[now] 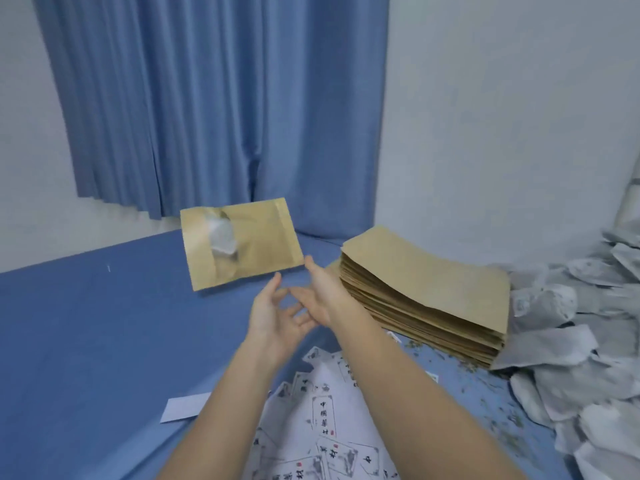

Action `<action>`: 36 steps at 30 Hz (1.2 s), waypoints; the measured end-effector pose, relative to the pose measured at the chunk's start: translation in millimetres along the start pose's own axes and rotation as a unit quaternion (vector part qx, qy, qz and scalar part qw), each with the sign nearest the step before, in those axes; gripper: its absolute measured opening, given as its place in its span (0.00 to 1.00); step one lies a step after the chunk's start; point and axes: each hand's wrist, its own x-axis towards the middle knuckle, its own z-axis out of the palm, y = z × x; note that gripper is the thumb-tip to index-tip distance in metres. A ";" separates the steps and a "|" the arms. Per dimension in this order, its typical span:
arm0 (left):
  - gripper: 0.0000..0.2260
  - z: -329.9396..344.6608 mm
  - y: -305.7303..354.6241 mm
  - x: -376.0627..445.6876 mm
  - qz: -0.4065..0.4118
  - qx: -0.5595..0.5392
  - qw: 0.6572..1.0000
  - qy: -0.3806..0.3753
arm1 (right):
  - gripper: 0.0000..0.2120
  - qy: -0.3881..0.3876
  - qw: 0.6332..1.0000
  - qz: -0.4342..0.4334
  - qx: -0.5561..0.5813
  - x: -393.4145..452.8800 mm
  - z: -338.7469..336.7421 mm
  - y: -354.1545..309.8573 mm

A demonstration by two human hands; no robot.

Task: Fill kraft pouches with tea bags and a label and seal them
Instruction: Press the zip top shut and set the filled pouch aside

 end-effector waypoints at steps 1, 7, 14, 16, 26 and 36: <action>0.10 3.4 -4.6 4.5 -0.015 0.022 1.000 -0.001 | 0.22 0.005 1.000 -0.004 -0.007 2.6 -8.3 4.8; 0.09 29.8 -50.4 34.8 -0.054 0.112 0.992 -0.012 | 0.16 0.158 0.819 -0.267 -0.483 3.4 -75.7 7.7; 0.16 54.8 -83.2 54.5 -0.099 0.116 0.988 0.016 | 0.35 0.282 0.539 -0.156 -0.778 -1.4 -189.6 -25.2; 0.17 58.8 -89.7 54.7 -0.101 0.113 0.988 0.014 | 0.33 0.241 0.534 -0.093 -0.805 -5.0 -204.4 -21.2; 0.06 93.7 -117.0 21.7 -0.016 0.175 0.983 -0.049 | 0.26 0.261 0.443 -0.338 -0.789 -83.2 -175.6 17.1; 0.15 99.7 -104.0 -43.3 0.379 0.492 0.778 0.098 | 0.22 0.033 0.907 -0.312 -0.281 -184.7 -139.1 -18.5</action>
